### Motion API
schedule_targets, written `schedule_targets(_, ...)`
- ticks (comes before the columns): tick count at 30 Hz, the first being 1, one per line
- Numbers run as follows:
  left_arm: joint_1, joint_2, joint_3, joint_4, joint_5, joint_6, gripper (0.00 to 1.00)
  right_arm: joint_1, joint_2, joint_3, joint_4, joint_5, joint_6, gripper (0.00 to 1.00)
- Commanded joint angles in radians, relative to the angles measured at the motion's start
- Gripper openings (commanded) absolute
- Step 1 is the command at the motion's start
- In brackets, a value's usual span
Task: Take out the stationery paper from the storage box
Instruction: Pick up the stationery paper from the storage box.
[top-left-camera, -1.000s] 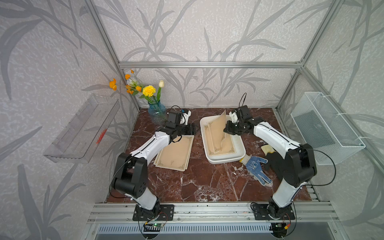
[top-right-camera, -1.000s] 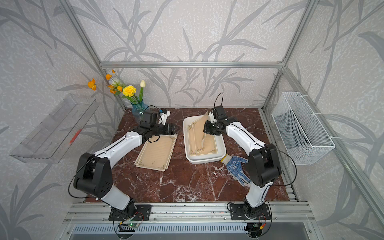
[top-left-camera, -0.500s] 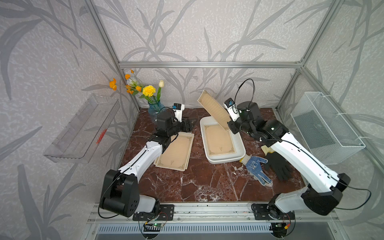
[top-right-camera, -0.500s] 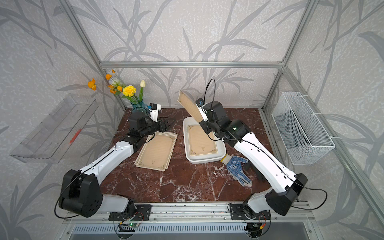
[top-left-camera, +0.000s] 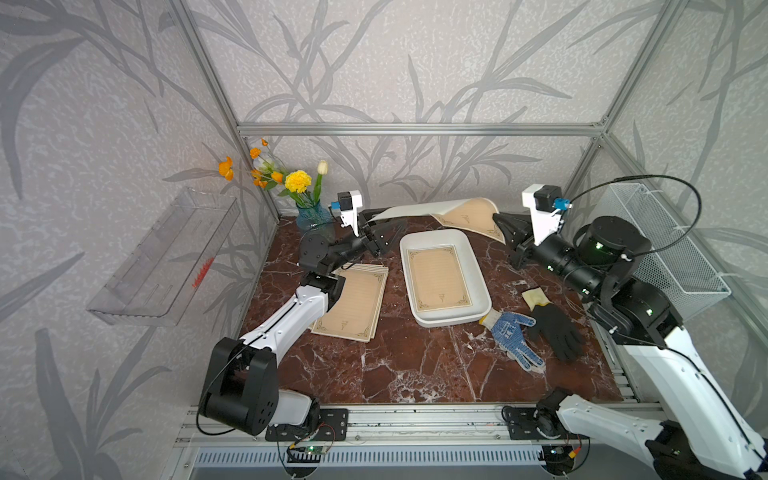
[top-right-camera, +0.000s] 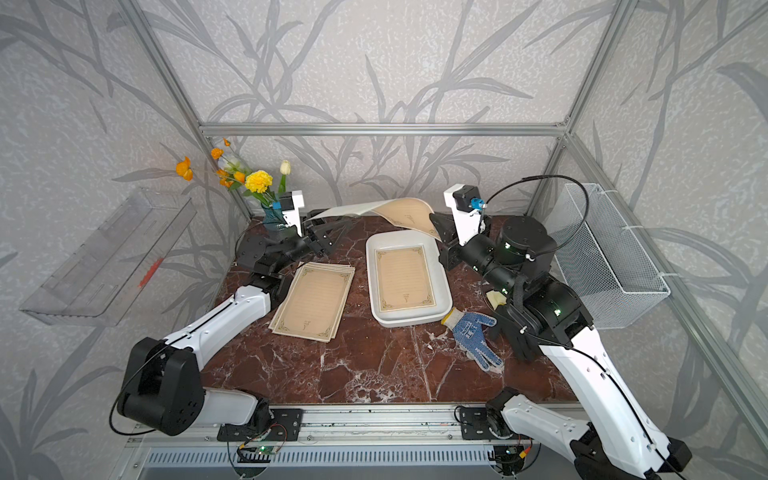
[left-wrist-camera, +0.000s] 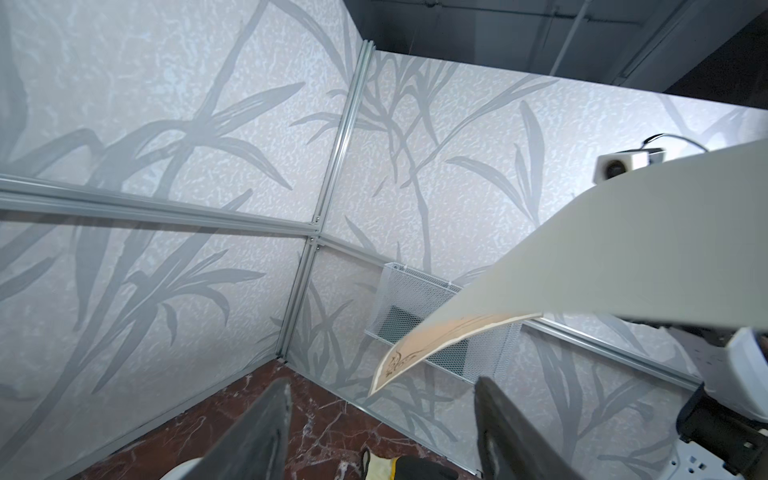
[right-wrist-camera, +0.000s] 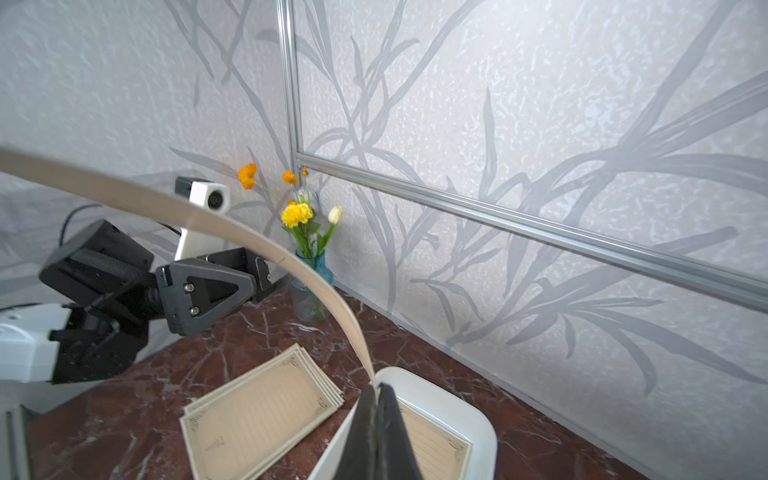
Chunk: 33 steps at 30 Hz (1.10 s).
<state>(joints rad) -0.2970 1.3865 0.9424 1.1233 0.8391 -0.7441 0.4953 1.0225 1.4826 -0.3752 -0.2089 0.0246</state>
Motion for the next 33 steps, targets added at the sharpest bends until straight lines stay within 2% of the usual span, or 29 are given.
schedule_targets(1, -0.015, -0.052, 0.023, 0.167, 0.059, -0.078, 0.66, -0.068, -0.004, -0.020, 0.135, -0.299, 0.218, 0.00)
schedule_targets(5, -0.036, -0.093, 0.033, 0.168, 0.062, -0.088, 0.60, -0.100, -0.006, -0.052, 0.243, -0.458, 0.343, 0.00)
schedule_targets(8, -0.053, -0.130, 0.028, 0.164, 0.058, -0.095, 0.53, -0.101, -0.001, -0.065, 0.276, -0.502, 0.395, 0.00)
schedule_targets(10, -0.068, -0.153, 0.024, 0.139, 0.074, -0.067, 0.53, -0.103, 0.002, -0.069, 0.283, -0.507, 0.424, 0.00)
schedule_targets(12, -0.081, -0.194, 0.015, 0.035, 0.082, 0.014, 0.58, -0.109, 0.006, -0.074, 0.299, -0.508, 0.461, 0.00)
schedule_targets(16, -0.087, -0.295, -0.038, -0.179, 0.080, 0.239, 0.60, -0.130, 0.019, -0.062, 0.341, -0.525, 0.563, 0.00)
schedule_targets(20, -0.087, -0.388, -0.059, -0.405, 0.082, 0.452, 0.62, -0.172, 0.046, 0.031, 0.211, -0.519, 0.588, 0.00)
schedule_targets(24, -0.087, -0.442, -0.055, -0.554, 0.117, 0.590, 0.63, -0.213, 0.072, 0.098, 0.087, -0.517, 0.581, 0.00)
schedule_targets(29, -0.089, -0.425, -0.008, -0.629, 0.179, 0.619, 0.63, -0.219, 0.085, 0.083, 0.080, -0.550, 0.606, 0.00)
schedule_targets(33, -0.102, -0.393, 0.045, -0.653, 0.168, 0.622, 0.63, -0.219, 0.075, 0.057, 0.109, -0.578, 0.641, 0.00)
